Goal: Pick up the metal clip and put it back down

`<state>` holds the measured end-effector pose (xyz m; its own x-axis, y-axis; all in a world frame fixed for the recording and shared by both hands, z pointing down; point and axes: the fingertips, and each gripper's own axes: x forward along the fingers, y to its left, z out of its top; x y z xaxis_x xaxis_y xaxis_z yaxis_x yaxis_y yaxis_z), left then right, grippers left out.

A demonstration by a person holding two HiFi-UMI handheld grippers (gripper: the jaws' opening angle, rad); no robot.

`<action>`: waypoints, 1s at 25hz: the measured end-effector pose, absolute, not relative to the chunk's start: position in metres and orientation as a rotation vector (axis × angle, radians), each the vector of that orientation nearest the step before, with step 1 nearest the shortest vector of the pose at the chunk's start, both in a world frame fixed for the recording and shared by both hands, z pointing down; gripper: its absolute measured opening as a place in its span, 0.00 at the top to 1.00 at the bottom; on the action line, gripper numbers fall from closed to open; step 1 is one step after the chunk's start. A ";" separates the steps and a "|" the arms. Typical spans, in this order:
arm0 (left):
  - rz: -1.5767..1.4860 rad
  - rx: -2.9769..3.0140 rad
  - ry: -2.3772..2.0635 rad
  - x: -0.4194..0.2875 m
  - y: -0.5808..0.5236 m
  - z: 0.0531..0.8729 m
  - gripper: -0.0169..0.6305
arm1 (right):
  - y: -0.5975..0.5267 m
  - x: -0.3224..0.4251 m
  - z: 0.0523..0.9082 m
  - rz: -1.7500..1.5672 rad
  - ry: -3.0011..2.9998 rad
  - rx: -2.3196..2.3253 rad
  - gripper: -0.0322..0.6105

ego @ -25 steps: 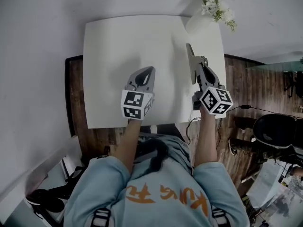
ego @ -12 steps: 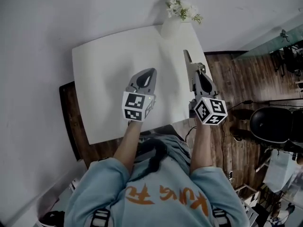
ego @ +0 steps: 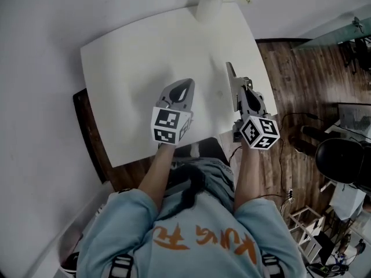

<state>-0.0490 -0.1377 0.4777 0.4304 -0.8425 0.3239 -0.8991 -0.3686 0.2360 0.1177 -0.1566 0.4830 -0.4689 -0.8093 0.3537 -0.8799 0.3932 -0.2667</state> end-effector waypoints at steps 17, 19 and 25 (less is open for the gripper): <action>0.346 2.366 -1.161 0.032 -0.126 0.536 0.94 | -0.107 0.197 0.586 0.992 -2.230 1.795 0.90; 0.343 2.379 -1.146 0.039 -0.128 0.534 0.94 | -0.104 0.201 0.591 1.031 -2.220 1.817 0.89; 0.320 2.437 -1.092 0.072 -0.143 0.518 0.94 | -0.114 0.226 0.594 1.051 -2.101 1.908 0.79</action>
<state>0.0717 -0.1427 0.5179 0.6599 -0.6470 0.3820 -0.7509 -0.5862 0.3042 0.2264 -0.1139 0.5944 -0.2013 -0.8326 0.5161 -0.9122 -0.0326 -0.4085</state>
